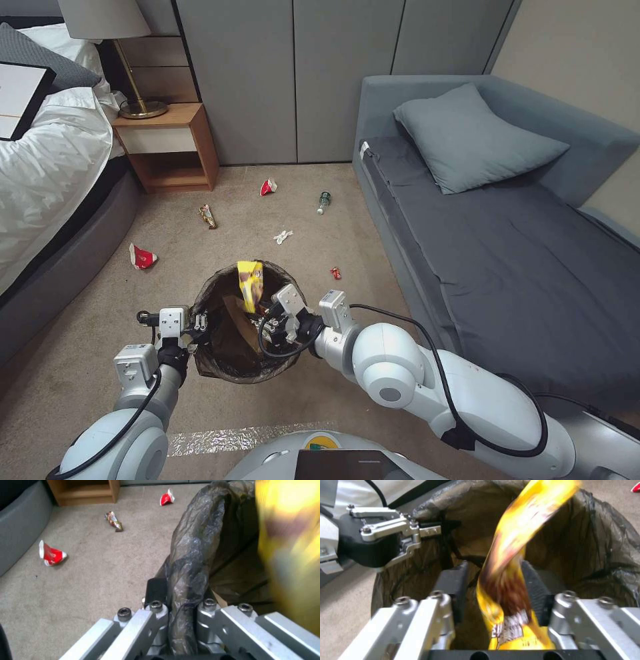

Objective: Pick up the trash bin, then pick up the garbage from the floor and place it into the trash bin.

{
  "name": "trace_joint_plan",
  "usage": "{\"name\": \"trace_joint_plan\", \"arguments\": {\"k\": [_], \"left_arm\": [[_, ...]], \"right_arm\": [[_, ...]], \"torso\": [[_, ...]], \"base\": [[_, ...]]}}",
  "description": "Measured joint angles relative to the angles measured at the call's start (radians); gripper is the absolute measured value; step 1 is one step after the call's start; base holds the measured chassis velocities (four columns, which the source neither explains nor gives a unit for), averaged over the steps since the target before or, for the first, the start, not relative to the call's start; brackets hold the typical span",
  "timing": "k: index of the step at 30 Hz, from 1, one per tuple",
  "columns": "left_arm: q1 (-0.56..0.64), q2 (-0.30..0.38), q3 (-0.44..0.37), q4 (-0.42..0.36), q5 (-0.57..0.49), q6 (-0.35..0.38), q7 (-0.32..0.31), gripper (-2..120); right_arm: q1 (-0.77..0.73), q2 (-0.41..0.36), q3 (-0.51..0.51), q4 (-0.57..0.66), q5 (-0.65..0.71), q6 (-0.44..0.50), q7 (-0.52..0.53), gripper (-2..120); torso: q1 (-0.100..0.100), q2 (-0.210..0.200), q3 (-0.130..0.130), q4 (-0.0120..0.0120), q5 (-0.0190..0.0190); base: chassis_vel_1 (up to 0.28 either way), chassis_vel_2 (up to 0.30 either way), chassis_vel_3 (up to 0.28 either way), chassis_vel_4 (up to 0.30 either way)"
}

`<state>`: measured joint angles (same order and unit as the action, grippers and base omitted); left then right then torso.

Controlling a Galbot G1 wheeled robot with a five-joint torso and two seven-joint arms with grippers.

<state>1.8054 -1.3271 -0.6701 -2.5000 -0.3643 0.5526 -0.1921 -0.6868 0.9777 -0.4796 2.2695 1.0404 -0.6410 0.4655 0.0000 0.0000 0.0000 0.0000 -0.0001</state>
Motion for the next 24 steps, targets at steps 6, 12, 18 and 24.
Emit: {"name": "trace_joint_plan", "arguments": {"k": [6,12,18,24], "left_arm": [[0.0,0.0,0.002,0.0,0.0,0.0,0.001,5],[0.003,0.0,0.0,0.0,0.0,0.0,0.001,5],[0.005,0.001,-0.001,0.0,0.0,0.0,0.001,5],[0.009,0.009,-0.008,0.0,0.001,0.0,0.001,5]], "right_arm": [[0.007,0.006,-0.002,0.007,0.007,0.0,0.015,61],[0.009,0.012,0.016,0.035,0.023,-0.004,0.034,86],[-0.011,0.012,0.092,0.043,-0.019,0.016,0.034,99],[-0.153,-0.014,0.317,0.075,-0.098,0.118,-0.049,100]], "torso": [[0.0,0.0,0.0,0.0,0.0],[0.0,0.0,0.0,0.0,0.0],[0.0,0.0,0.0,0.0,0.0],[0.0,0.0,0.0,-0.0002,0.0004]], "base": [[0.0,0.0,0.0,0.0],[0.0,0.0,0.0,0.0],[0.0,0.0,0.0,0.0],[0.0,0.0,0.0,0.0]]}}
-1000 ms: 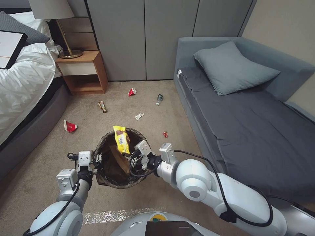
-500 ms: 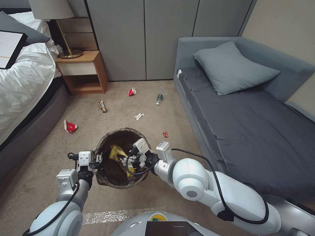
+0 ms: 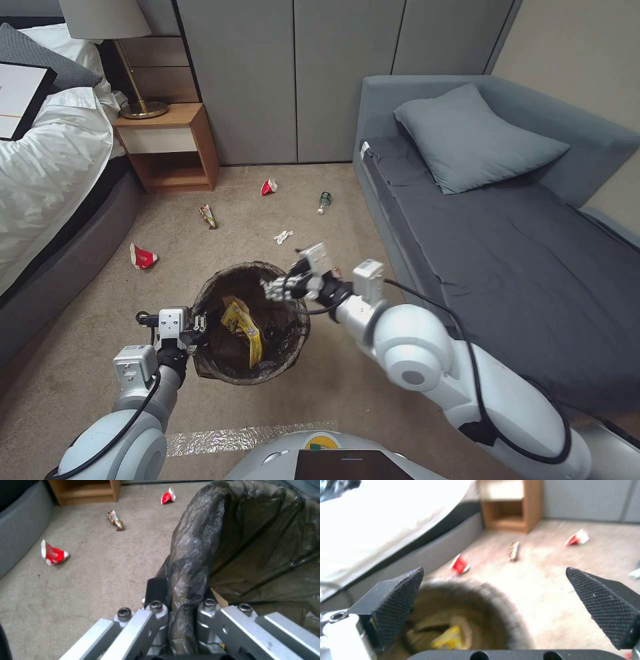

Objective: Pick up the trash bin, then pick up the garbage from the floor and place it into the trash bin.

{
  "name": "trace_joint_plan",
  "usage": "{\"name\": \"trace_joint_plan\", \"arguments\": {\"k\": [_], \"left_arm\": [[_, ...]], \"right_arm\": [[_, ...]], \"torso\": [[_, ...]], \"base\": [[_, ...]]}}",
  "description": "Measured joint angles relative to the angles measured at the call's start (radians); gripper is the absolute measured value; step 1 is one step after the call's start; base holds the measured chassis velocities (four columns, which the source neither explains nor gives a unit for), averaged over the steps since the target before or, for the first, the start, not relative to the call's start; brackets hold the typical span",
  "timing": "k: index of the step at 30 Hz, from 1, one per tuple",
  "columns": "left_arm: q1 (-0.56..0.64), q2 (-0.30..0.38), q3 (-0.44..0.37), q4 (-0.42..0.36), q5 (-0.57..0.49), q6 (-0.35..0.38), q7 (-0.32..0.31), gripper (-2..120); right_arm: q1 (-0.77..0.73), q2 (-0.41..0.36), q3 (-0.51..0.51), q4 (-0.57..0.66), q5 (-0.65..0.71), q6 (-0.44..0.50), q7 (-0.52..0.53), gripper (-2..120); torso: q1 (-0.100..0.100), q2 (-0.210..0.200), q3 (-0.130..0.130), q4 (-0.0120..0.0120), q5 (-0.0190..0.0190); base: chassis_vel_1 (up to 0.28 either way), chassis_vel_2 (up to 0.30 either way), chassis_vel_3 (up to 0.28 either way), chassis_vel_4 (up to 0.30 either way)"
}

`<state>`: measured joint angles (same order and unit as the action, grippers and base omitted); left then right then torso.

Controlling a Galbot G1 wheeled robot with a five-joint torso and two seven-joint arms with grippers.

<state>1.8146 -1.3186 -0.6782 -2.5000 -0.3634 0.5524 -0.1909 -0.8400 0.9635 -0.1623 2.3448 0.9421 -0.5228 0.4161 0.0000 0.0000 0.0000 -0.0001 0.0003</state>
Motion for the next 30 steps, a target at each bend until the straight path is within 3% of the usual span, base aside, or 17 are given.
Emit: {"name": "trace_joint_plan", "arguments": {"k": [1,7,9,10,13,22,30], "left_arm": [[0.001,0.003,-0.003,0.0,0.0,0.0,0.0,5],[-0.003,0.006,-0.007,0.0,-0.002,0.0,0.0,5],[-0.008,-0.002,-0.008,0.0,0.0,0.0,0.001,5],[-0.008,-0.002,-0.008,0.0,0.0,0.0,0.001,5],[-0.012,-0.005,-0.011,0.0,0.008,-0.003,0.005,5],[-0.005,-0.021,-0.017,0.0,0.063,-0.018,0.027,5],[0.003,-0.022,-0.034,0.0,0.094,-0.02,0.04,5]], "right_arm": [[-0.05,-0.011,0.06,0.003,-0.051,0.03,-0.044,100],[-0.193,-0.019,0.175,-0.019,-0.253,0.154,-0.081,100],[-0.3,0.021,0.243,-0.045,-0.419,0.212,-0.098,100],[-0.3,0.021,0.243,-0.045,-0.419,0.212,-0.098,100],[-0.45,0.118,0.36,-0.071,-0.653,0.271,-0.143,100],[-0.678,0.305,0.541,-0.06,-0.852,0.357,-0.188,100],[-0.773,0.371,0.608,-0.038,-0.894,0.396,-0.202,100]], "torso": [[0.0,0.0,0.0,-0.0002,-0.0002],[0.0,0.0,0.0,0.0002,-0.0002],[0.0,0.0,0.0,0.0004,-0.0002],[0.0,0.0,0.0,0.0004,-0.0002],[0.0,0.0,0.0,-0.0003,0.0],[0.0,0.0,0.0,0.0002,-0.0004],[0.0,0.0,0.0,0.0001,-0.0003]], "base": [[0.0,0.0,0.0,0.0],[0.0,0.0,0.0,0.0],[0.0,0.0,0.0,0.0],[0.0,0.0,0.0,0.0],[0.0,0.0,0.0,0.0],[0.0,0.0,0.0,0.0],[0.0,0.0,0.0,0.0]]}}
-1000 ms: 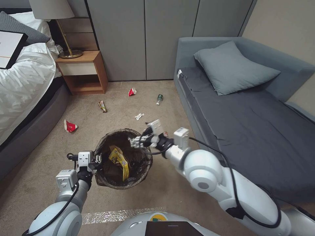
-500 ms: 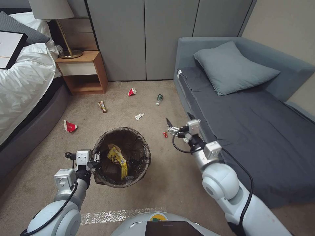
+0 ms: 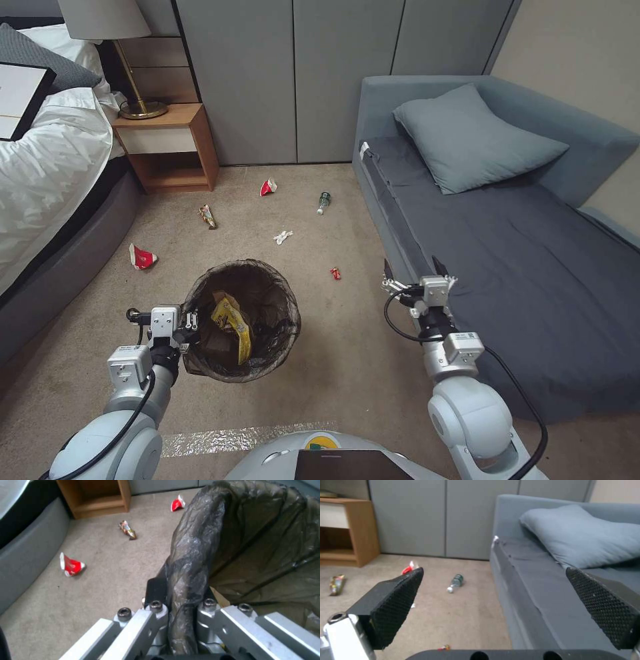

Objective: Pick up the trash bin, then pick up the garbage from the floor and place it into the trash bin.

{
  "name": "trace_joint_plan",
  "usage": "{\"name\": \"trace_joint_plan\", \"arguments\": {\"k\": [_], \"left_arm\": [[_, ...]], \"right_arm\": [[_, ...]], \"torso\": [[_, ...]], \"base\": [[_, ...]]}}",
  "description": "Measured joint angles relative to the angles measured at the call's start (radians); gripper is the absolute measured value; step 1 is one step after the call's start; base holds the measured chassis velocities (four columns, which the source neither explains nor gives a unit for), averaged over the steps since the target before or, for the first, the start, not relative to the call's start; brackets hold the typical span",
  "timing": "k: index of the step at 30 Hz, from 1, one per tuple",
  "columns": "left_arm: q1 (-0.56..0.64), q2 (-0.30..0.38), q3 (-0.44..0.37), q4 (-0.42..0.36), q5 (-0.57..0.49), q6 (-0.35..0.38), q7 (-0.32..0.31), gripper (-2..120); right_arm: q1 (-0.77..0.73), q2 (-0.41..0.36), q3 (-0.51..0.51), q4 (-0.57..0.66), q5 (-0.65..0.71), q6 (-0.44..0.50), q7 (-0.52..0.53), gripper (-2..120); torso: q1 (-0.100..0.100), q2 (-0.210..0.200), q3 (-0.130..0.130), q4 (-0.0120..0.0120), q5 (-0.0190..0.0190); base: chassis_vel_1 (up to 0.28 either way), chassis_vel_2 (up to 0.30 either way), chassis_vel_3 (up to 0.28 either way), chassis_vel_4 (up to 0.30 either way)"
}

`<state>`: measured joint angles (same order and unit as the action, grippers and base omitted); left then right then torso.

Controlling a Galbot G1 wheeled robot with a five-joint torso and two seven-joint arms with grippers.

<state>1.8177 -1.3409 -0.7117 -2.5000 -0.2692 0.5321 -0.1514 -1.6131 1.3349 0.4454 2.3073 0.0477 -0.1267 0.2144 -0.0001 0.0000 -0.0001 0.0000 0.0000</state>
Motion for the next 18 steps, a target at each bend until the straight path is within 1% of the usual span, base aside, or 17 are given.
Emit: {"name": "trace_joint_plan", "arguments": {"k": [3,5,15,18], "left_arm": [[0.002,-0.004,-0.003,0.0,0.004,0.001,0.003,5],[0.002,-0.015,-0.005,0.0,0.011,0.007,0.019,5],[0.0,-0.03,-0.005,0.0,0.016,0.013,0.029,5],[0.001,-0.03,-0.003,0.0,0.015,0.013,0.029,5]], "right_arm": [[-0.028,0.01,0.026,0.009,0.0,0.01,-0.014,100],[-0.052,0.017,0.038,0.013,0.001,0.023,-0.023,100],[-0.075,0.046,0.042,0.018,0.001,0.034,-0.04,100],[-0.073,0.048,0.041,0.016,0.001,0.034,-0.041,100]], "torso": [[0.0,0.0,0.0,0.0001,0.0],[0.0,0.0,0.0,0.0,0.0],[0.0,0.0,0.0,0.0,0.0],[0.0,0.0,0.0,0.0001,-0.0001]], "base": [[0.0,0.0,0.0,0.0],[0.0,0.0,0.0,0.0],[0.0,0.0,0.0,0.0],[-0.025,0.066,0.051,-0.021]]}}
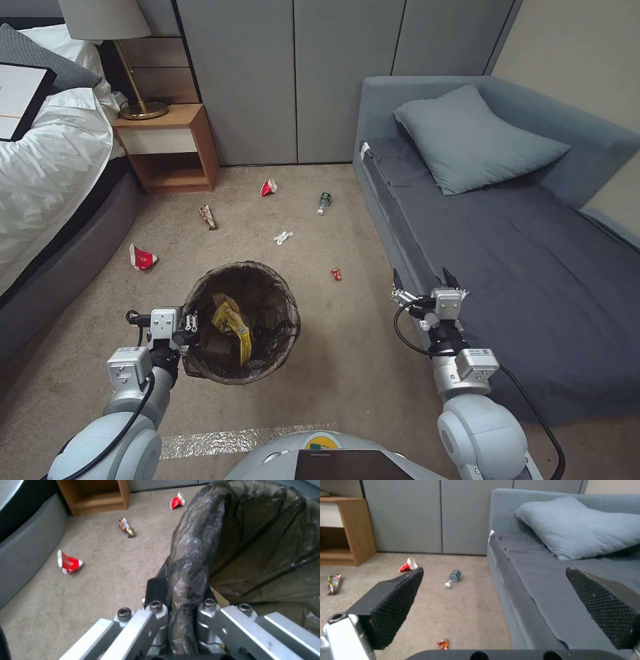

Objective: Pick up the trash bin, then pick up the garbage from the floor and place it into the trash bin.

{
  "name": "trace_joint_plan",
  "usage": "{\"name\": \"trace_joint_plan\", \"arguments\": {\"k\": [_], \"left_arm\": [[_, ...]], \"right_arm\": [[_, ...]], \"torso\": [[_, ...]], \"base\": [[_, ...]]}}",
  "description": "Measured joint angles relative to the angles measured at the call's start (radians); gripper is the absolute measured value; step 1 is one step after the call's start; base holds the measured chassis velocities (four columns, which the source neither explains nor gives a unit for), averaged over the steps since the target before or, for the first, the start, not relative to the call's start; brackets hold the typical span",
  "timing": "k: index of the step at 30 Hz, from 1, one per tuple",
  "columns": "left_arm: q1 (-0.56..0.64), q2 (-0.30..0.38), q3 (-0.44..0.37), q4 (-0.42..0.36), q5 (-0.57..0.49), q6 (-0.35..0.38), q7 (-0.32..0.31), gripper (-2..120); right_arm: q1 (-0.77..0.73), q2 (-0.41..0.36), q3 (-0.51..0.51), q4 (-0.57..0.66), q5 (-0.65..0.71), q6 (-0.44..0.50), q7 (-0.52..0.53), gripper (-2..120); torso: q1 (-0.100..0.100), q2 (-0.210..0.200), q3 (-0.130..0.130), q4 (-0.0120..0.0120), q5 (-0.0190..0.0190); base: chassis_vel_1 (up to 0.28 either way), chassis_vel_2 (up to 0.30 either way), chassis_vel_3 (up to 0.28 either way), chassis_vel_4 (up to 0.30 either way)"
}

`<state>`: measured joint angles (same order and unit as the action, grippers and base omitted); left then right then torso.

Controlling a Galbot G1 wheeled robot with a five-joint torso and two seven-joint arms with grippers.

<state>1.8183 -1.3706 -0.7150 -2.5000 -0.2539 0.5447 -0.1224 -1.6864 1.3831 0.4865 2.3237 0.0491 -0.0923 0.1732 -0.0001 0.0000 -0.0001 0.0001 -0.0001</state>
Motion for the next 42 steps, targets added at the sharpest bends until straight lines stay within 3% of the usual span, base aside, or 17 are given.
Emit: {"name": "trace_joint_plan", "arguments": {"k": [42], "left_arm": [[0.001,0.016,0.005,0.0,-0.01,-0.01,0.007,5]], "right_arm": [[0.001,0.021,-0.037,-0.009,-0.006,-0.005,0.01,100]], "torso": [[0.0,0.0,0.0,-0.0001,0.0001]], "base": [[-0.068,0.074,0.074,-0.076]]}}
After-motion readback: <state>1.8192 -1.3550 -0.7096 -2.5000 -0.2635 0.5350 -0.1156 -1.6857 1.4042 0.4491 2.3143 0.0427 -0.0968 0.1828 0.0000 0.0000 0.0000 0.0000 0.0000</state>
